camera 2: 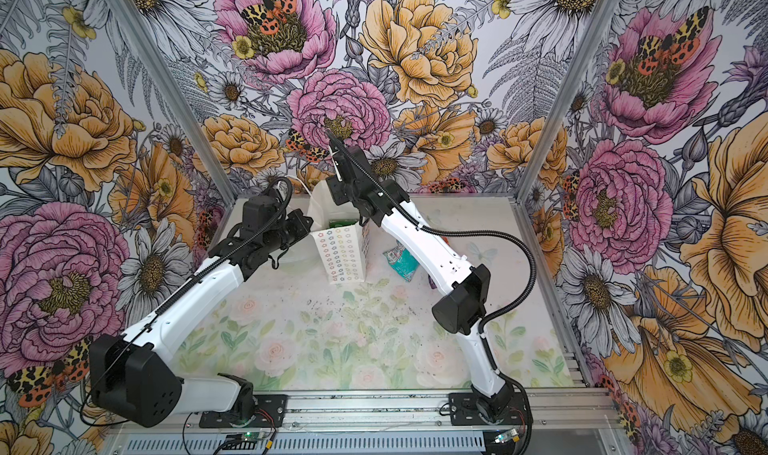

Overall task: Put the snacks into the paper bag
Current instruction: 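Open the right gripper to release the packet inside the bag, then move the right gripper back over the teal packet on the table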

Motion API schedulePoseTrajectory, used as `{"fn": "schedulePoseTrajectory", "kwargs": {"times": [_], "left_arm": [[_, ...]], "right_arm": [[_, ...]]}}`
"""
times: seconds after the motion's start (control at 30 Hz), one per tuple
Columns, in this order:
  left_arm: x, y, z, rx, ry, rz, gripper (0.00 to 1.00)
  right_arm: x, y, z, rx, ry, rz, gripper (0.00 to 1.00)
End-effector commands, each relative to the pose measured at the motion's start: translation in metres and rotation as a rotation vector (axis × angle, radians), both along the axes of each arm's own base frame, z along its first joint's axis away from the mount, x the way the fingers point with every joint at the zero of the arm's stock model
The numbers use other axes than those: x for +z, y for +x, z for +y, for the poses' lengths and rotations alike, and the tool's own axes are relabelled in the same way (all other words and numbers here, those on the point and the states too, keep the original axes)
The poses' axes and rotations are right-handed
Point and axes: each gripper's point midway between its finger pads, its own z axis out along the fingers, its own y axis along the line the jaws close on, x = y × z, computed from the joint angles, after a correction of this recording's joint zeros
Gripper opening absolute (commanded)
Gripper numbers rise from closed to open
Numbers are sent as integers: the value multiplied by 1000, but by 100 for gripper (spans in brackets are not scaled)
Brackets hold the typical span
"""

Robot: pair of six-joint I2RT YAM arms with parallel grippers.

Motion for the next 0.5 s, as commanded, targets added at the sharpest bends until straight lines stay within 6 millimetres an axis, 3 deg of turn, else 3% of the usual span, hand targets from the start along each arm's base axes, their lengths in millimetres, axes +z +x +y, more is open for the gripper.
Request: {"fn": "schedulePoseTrajectory", "kwargs": {"times": [0.0,0.23,0.47], "left_arm": [[-7,-2,-4,-16,-7,28,0],[-2,-3,-3,-19,-10,15,0],[-2,-3,-4,-23,-10,16,0]], "right_arm": [[31,-15,-12,9,52,-27,51],[39,-43,-26,74,91,32,56],[44,-78,-63,96,131,86,68]]}}
